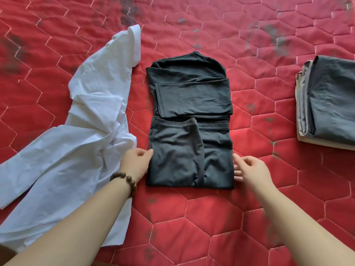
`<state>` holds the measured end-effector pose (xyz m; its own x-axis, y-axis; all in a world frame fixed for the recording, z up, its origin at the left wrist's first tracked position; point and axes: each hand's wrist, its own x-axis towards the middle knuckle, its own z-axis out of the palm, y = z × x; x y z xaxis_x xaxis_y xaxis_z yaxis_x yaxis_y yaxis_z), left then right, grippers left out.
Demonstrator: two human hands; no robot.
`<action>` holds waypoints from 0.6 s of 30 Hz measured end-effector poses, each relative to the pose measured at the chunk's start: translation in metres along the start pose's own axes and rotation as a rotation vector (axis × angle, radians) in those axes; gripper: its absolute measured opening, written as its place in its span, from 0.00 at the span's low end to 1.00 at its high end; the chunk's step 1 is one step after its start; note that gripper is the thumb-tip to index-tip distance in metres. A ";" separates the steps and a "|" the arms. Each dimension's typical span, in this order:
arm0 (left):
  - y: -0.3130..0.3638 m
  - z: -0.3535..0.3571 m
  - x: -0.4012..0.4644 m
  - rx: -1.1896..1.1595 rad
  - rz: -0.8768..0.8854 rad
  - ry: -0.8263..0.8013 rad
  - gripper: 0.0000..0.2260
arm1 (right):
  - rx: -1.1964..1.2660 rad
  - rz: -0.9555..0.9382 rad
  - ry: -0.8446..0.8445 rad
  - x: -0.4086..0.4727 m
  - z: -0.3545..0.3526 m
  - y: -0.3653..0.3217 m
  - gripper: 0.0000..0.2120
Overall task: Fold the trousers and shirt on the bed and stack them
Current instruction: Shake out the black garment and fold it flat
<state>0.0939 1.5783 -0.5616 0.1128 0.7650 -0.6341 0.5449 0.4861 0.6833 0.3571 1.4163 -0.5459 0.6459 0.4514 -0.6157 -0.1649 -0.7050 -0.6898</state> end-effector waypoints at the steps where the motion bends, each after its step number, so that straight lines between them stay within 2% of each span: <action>1: -0.003 -0.004 -0.009 0.080 0.046 0.072 0.09 | -0.078 -0.045 0.050 -0.008 -0.005 0.003 0.12; 4: -0.011 -0.011 -0.043 0.357 0.229 0.230 0.07 | -0.354 -0.143 0.123 -0.033 -0.011 0.016 0.10; 8: -0.026 -0.008 -0.066 0.528 0.240 0.096 0.04 | -0.364 -0.094 0.085 -0.054 0.003 0.031 0.09; 10: -0.032 -0.004 -0.069 0.548 0.226 0.088 0.04 | -0.356 -0.071 0.134 -0.057 0.009 0.038 0.08; 14: -0.034 0.005 -0.072 0.563 0.252 0.186 0.03 | -0.318 -0.074 0.194 -0.064 0.021 0.045 0.05; 18: -0.033 0.004 -0.074 0.553 0.241 0.242 0.03 | -0.401 -0.109 0.264 -0.068 0.025 0.042 0.05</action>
<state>0.0704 1.5037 -0.5384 0.1297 0.9304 -0.3429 0.8826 0.0493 0.4676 0.2876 1.3693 -0.5424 0.8191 0.4163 -0.3947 0.1801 -0.8399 -0.5120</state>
